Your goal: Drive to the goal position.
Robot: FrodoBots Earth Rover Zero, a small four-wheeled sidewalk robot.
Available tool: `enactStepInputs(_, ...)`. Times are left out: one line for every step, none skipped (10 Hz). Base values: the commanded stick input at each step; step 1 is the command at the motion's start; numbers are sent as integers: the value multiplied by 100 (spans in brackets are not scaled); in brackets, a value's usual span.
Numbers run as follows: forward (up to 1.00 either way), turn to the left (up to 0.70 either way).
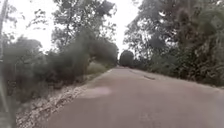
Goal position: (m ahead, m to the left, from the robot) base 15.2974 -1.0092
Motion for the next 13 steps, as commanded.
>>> enactStepInputs(70, 0)
enactStepInputs(70, 0)
enactStepInputs(70, 0)
enactStepInputs(70, 0)
enactStepInputs(70, 0)
enactStepInputs(70, 0)
enactStepInputs(70, 0)
enactStepInputs(70, 0)
enactStepInputs(70, -1)
enactStepInputs(70, -17)
enactStepInputs(70, -22)
enactStepInputs(70, -4)
enactStepInputs(70, 0)
